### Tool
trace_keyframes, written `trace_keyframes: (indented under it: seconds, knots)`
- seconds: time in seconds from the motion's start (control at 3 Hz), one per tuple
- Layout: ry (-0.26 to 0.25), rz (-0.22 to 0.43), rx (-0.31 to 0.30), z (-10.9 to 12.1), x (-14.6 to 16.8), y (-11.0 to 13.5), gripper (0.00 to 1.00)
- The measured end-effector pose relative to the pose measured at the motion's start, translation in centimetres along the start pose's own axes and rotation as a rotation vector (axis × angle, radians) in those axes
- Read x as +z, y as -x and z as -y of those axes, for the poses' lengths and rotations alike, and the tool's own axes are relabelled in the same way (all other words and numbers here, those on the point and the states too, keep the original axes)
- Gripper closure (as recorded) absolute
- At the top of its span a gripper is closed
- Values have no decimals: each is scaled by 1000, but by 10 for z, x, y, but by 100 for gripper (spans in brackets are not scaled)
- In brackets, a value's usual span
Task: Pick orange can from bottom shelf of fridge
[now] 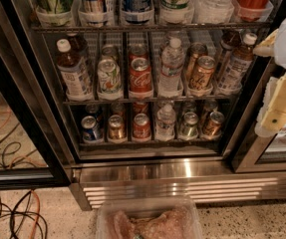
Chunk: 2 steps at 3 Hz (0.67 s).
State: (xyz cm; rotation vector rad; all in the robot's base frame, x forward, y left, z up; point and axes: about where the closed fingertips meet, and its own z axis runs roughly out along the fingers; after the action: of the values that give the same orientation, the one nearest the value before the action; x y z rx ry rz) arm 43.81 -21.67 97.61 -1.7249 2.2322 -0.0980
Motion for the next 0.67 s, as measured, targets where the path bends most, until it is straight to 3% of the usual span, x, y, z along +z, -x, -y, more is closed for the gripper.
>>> trace_keyframes:
  seconds: [0.67]
  knots:
    - [1, 6, 29, -6, 7, 1, 0]
